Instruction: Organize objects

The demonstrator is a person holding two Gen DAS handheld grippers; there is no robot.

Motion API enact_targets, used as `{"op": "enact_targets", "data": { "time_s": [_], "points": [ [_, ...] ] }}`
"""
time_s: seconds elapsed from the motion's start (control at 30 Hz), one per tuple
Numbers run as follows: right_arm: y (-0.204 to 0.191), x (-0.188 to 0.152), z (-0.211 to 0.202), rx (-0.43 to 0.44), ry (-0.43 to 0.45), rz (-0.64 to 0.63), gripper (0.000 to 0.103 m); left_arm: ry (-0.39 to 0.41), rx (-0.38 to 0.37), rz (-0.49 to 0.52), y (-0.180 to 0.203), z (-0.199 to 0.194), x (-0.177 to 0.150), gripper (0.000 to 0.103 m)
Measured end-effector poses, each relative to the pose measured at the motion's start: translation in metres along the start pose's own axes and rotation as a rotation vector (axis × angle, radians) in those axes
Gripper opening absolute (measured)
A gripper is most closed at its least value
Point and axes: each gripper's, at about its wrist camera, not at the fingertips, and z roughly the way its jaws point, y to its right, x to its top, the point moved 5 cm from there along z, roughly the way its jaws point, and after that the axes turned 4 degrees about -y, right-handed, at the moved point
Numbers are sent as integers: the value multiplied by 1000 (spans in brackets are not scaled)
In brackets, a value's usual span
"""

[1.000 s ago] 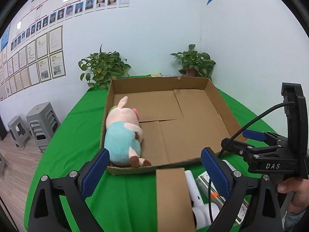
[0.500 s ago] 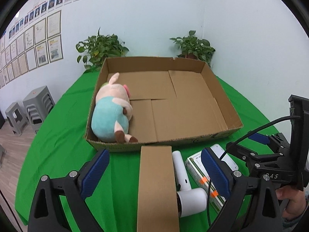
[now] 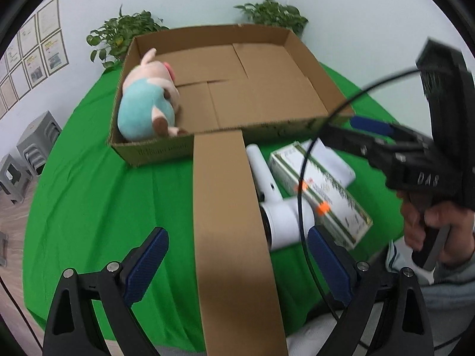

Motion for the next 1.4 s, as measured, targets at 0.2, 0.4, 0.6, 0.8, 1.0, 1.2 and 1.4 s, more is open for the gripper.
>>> {"op": "enact_targets", "data": {
  "time_s": [0.2,0.4,0.6,0.8,1.0,1.2,1.4],
  "points": [
    [-11,-7,3,69,-29,10,102,-54,-3,-19,-9,8,-19,56],
    [-25,-13,-4,127,-44,6,102,-1,-52,-79,-27,-11,-15,29],
    [-40,-18,3,198,-81,15,102,22,27,-182,-73,-26,-17,27],
    [-66,-24,16,311,-142,16,99,-25,33,-238,-94,-16,-31,26],
    [-97,-26,34,421,-214,20,93,-31,43,-281,-111,-16,-39,26],
    [-123,-27,62,449,-304,34,83,-61,39,-310,-118,-4,-48,26],
    [-127,-32,82,338,-369,18,60,-66,-16,-289,-102,-1,-55,21]
  ]
}}
